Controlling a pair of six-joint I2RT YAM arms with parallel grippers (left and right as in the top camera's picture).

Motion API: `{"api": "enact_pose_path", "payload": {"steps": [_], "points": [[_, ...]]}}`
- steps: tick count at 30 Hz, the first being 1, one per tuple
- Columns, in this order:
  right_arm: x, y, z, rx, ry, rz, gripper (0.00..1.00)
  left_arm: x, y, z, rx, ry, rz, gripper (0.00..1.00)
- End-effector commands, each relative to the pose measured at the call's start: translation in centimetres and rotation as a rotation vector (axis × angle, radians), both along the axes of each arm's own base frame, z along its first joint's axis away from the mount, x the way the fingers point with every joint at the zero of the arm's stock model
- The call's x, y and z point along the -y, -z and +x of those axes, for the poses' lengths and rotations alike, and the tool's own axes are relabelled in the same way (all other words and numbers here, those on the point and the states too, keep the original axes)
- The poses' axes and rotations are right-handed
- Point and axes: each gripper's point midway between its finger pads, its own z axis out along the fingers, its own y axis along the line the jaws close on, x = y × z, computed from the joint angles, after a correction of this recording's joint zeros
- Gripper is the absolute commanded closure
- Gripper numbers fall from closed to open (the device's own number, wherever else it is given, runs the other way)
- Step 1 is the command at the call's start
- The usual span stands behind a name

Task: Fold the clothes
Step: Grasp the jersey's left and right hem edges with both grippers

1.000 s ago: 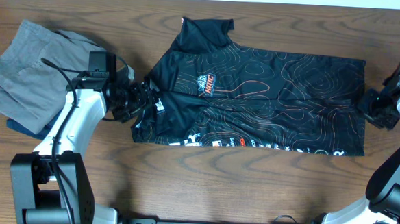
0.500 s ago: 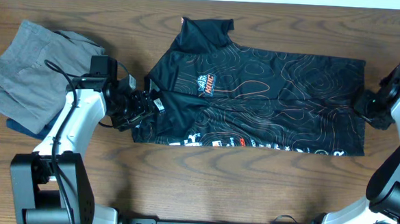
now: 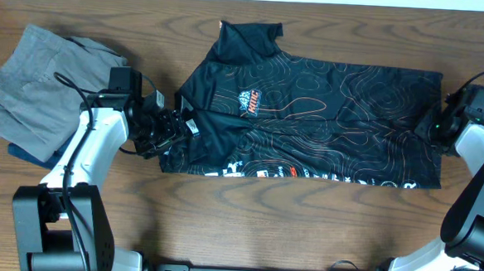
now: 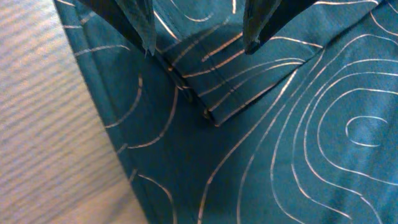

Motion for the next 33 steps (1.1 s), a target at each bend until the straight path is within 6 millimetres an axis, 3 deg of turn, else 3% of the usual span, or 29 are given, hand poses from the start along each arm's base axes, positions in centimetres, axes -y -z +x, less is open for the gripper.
{"api": "enact_pose_path", "payload": {"steps": [1, 5, 9, 11, 14, 23, 29, 33], "points": [[-0.4, -0.4, 0.0, 0.022, -0.017, -0.010, 0.56, -0.3, 0.3, -0.1, -0.007, 0.007, 0.013, 0.27], [-0.3, -0.3, 0.2, 0.034, -0.016, -0.017, 0.57, -0.3, 0.3, -0.1, -0.007, 0.008, 0.013, 0.27], [-0.2, -0.4, 0.4, 0.045, -0.016, -0.022, 0.64, -0.3, 0.3, -0.1, -0.007, 0.007, 0.014, 0.27], [-0.2, -0.5, 0.6, 0.052, -0.016, -0.025, 0.74, -0.3, 0.3, -0.1, -0.007, 0.008, 0.013, 0.27], [-0.1, -0.7, 0.8, 0.064, -0.016, -0.030, 0.98, -0.3, 0.3, -0.1, -0.007, 0.007, 0.014, 0.27], [1.1, -1.4, 0.0, 0.059, 0.030, -0.030, 0.99, -0.3, 0.4, -0.2, -0.010, 0.007, 0.013, 0.27], [5.2, -6.4, -1.2, 0.154, 0.156, -0.117, 0.99, -0.3, 0.4, -0.2, -0.010, 0.007, 0.013, 0.27], [6.9, -8.2, -2.5, 0.161, 0.203, -0.175, 0.99, -0.3, 0.4, -0.2, -0.010, 0.007, 0.013, 0.27]]}}
